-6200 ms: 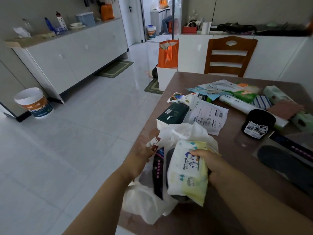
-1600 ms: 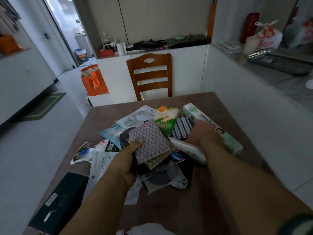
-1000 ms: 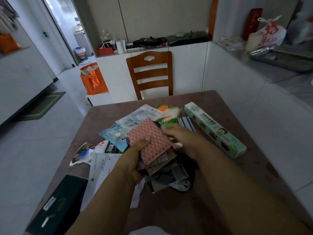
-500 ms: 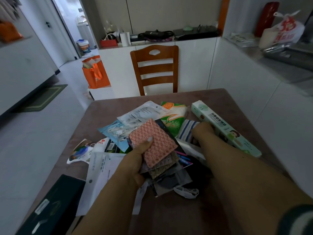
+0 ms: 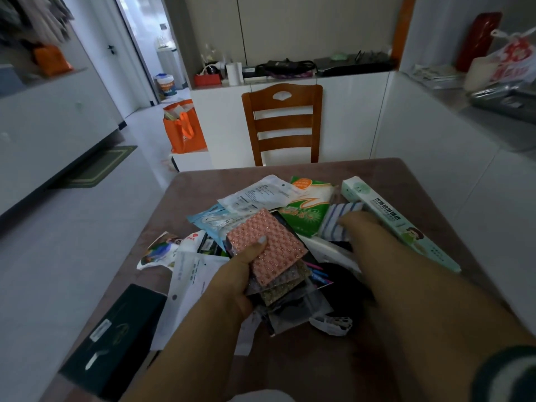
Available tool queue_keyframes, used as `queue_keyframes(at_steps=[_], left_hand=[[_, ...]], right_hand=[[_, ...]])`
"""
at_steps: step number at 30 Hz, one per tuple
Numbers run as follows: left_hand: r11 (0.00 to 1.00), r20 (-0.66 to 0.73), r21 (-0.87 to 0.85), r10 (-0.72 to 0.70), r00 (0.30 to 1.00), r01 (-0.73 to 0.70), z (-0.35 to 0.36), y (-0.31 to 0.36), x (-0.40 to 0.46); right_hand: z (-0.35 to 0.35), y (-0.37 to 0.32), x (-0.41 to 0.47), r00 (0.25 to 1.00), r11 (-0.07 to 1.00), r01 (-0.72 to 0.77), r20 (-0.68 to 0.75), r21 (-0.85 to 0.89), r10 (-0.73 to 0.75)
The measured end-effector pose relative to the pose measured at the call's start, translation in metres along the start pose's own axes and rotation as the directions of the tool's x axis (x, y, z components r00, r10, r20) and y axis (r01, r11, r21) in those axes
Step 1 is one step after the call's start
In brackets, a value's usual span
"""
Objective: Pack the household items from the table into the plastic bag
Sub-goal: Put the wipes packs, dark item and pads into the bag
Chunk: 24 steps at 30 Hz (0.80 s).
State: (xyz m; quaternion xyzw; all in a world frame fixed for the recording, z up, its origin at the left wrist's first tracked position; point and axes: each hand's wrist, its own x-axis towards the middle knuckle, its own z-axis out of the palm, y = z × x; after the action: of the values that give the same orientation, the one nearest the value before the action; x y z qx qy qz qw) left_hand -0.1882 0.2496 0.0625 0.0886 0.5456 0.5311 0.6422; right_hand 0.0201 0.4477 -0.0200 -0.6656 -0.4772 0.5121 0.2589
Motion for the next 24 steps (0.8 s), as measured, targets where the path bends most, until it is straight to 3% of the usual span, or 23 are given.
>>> queue_keyframes(at_steps=[2, 3, 5, 8, 11, 13, 19, 24], left_hand=[[0.999, -0.016, 0.022, 0.029, 0.999, -0.028, -0.003, 0.007, -0.004], [0.998, -0.015, 0.039, 0.042, 0.999, -0.041, -0.005, 0.01, -0.007], [0.996, 0.009, 0.076, 0.054, 0.999, -0.054, -0.003, 0.012, -0.016], [0.989, 0.073, 0.108, 0.094, 0.993, -0.102, 0.004, 0.009, -0.037], [0.98, 0.158, 0.127, 0.131, 0.979, -0.152, 0.007, 0.008, -0.066], [0.972, 0.209, 0.159, 0.139, 0.968, -0.174, 0.004, 0.008, -0.088], [0.908, 0.242, 0.339, 0.171, 0.955, -0.248, -0.017, -0.001, -0.147], [0.883, 0.167, 0.417, 0.161, 0.973, -0.218, -0.058, 0.0, -0.203]], right_hand=[[-0.014, -0.04, -0.048, 0.988, 0.96, -0.016, -0.144, 0.28, 0.059], [-0.019, -0.048, -0.067, 0.992, 0.907, 0.024, -0.125, 0.42, 0.031], [-0.018, -0.062, -0.117, 0.993, 0.819, 0.032, 0.078, 0.572, -0.093], [-0.004, -0.061, -0.185, 0.926, 0.861, -0.042, 0.343, 0.508, -0.157], [0.007, -0.054, -0.228, 0.895, 0.909, -0.069, 0.428, 0.41, -0.125], [0.007, -0.05, -0.247, 0.881, 0.927, -0.093, 0.464, 0.363, -0.094], [0.017, -0.036, -0.309, 0.802, 0.88, -0.163, 0.58, 0.447, -0.146], [0.045, -0.023, -0.354, 0.843, 0.875, -0.096, 0.506, 0.474, -0.182]])
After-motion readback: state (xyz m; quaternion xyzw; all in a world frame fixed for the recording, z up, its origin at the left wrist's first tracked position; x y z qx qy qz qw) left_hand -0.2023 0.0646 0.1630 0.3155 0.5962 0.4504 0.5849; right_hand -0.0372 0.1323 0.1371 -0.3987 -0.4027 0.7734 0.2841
